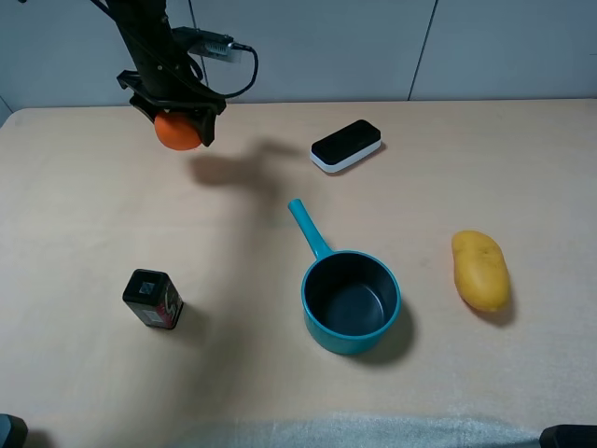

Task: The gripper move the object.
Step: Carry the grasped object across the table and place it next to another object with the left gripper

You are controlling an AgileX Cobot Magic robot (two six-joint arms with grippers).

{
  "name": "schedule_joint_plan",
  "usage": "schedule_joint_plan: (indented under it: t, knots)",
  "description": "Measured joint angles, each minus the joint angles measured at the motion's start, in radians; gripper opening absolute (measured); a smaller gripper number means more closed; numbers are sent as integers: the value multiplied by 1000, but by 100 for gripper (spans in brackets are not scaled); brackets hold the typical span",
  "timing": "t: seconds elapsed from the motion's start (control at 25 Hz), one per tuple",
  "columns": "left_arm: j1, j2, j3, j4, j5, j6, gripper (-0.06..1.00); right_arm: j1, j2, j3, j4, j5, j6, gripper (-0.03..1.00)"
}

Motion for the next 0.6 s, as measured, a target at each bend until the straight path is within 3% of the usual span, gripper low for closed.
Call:
schedule_joint_plan:
  t: [0.2, 0.6]
  knots:
    - [-15, -1, -83, -4, 78, -29, 74, 0, 0, 0, 0, 0, 0, 69]
    - [-90, -3, -198, 20, 118, -108, 74, 0, 0, 0, 0, 0, 0, 69]
